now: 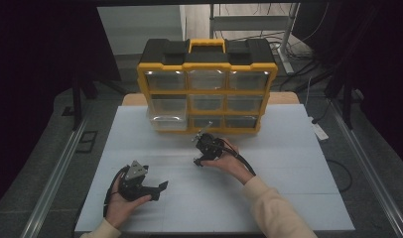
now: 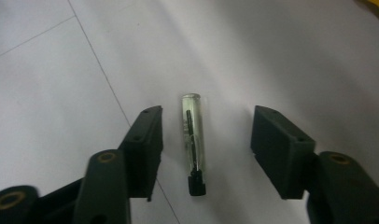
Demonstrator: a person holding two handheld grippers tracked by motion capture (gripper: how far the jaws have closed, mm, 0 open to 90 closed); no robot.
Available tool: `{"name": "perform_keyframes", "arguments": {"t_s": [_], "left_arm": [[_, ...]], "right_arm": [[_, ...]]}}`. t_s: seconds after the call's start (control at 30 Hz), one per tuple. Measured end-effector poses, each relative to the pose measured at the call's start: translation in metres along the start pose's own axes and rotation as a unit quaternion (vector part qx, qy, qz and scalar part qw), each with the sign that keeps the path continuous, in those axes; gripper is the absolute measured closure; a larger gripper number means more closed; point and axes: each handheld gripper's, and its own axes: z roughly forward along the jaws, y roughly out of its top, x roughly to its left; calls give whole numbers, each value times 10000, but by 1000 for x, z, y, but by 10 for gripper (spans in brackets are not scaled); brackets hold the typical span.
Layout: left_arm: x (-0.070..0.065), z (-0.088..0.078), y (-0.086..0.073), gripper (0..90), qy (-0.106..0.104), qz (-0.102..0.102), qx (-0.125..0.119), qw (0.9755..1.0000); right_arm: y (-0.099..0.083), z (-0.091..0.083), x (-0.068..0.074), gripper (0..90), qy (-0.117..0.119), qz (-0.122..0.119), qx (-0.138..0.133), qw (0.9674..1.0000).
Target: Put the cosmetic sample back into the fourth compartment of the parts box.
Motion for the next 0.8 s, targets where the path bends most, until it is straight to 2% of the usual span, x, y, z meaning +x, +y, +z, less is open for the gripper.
{"name": "perform_keyframes", "arguments": {"t_s": [0.3,0.53,0.8], "left_arm": [[1,1,0,71,-1,-5,18,10000],[0,1,0,71,3,4,17,10000],[1,0,0,71,14,9,9,10000]], "right_arm": [[1,0,5,613,-97,-213,73,9997],[0,-2,7,803,-31,-268,109,9996],[0,-2,9,816,-52,-348,120,9993]]}}
